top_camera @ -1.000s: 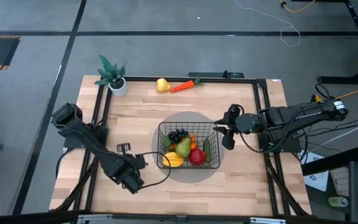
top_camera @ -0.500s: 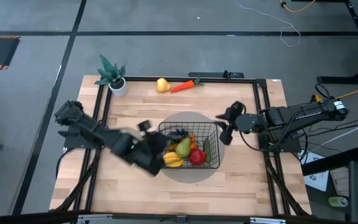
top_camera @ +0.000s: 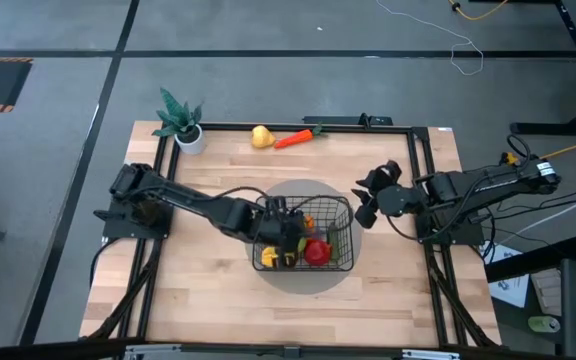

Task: Build produce basket
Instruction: Put the purple eggplant into the black wire basket, then put the orange carrot into the black wire basket

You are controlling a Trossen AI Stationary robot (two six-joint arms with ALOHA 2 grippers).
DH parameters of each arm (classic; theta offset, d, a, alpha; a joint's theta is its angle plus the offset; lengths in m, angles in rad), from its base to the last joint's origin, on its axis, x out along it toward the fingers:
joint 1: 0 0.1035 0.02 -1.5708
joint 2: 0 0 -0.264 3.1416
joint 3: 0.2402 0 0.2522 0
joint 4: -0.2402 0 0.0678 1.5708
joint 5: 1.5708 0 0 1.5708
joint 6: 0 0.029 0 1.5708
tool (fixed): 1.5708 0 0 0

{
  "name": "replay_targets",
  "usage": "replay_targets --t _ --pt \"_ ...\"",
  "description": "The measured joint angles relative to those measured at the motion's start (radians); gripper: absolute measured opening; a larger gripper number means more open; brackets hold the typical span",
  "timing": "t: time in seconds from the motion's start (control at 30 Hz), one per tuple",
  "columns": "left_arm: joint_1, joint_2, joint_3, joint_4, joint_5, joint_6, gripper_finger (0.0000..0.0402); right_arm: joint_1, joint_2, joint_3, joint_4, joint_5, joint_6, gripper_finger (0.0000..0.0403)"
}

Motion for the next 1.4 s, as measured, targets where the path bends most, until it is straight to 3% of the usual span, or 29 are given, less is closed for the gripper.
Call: replay_targets --t 0.17,0.5,0.9,1.07,1.27,1.4 --pt "-0.024 0.013 0.000 -0.020 0.031 -0.002 0.0190 0.000 0.000 0.000 -0.011 -0.001 0.020 0.0119" --pt "-0.065 0.005 0.001 -0.062 -0.005 -0.004 0.0196 0.000 0.000 0.000 -0.009 -0.035 0.020 0.0119" --pt "-0.103 -0.040 0.001 -0.443 -0.050 -0.122 0.0193 0.000 0.000 0.000 0.009 -0.054 0.016 0.0119" --pt "-0.101 -0.039 0.001 -0.535 -0.116 -0.147 0.0193 0.000 0.000 0.000 0.039 -0.047 -0.016 0.0119" --pt "-0.110 -0.046 0.001 -0.687 -0.069 -0.286 0.0195 0.000 0.000 0.000 0.083 -0.047 -0.055 0.0119" --pt "-0.136 -0.098 -0.011 -0.858 -0.183 -0.447 0.0196 0.000 0.000 0.000 0.082 -0.048 -0.059 0.0119"
